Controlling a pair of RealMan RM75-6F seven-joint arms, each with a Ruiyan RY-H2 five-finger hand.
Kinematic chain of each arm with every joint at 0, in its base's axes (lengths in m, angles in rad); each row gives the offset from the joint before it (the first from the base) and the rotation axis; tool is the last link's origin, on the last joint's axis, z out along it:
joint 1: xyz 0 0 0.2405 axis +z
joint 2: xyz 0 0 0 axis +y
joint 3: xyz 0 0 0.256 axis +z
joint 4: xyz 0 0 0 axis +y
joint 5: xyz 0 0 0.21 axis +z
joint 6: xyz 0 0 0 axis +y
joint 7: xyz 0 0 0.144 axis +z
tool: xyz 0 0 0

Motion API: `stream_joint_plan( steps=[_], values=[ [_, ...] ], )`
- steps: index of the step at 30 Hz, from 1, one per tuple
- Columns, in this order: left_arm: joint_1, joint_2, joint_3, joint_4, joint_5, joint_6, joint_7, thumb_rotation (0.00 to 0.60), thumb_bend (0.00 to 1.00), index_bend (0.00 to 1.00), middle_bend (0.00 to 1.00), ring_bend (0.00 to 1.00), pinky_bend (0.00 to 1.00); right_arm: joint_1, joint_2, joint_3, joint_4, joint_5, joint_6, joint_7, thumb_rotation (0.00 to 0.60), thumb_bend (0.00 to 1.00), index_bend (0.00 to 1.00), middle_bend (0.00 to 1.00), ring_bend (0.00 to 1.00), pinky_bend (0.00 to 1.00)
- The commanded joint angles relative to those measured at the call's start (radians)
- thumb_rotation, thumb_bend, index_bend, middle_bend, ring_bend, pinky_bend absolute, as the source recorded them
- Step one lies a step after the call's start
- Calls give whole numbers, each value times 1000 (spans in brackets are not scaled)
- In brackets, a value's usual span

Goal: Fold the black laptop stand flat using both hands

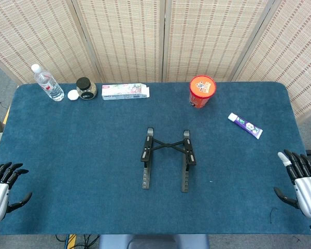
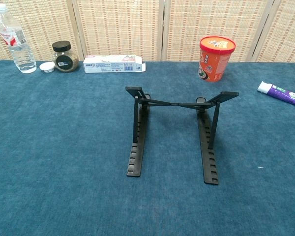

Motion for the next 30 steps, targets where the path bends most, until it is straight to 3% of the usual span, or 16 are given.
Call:
stream_joint_plan(
  steps=[1, 13, 30],
  values=[
    [-1, -1, 0, 1, 0, -2, -1, 600, 172, 287, 191, 111, 74, 1, 0, 0, -1, -1, -2, -2, 600, 172, 0, 56, 0, 0],
    [0, -5, 3, 2, 1, -3, 2, 600, 172, 287, 191, 111, 74, 36, -14, 4, -18, 2, -54, 69, 600, 173, 0, 56, 0, 0],
    [12, 0, 7, -4, -2, 8, 6, 600, 172, 287, 191, 111, 74, 234, -1, -46, -41, -109, -319, 359, 600, 173, 0, 86, 0, 0]
  ],
)
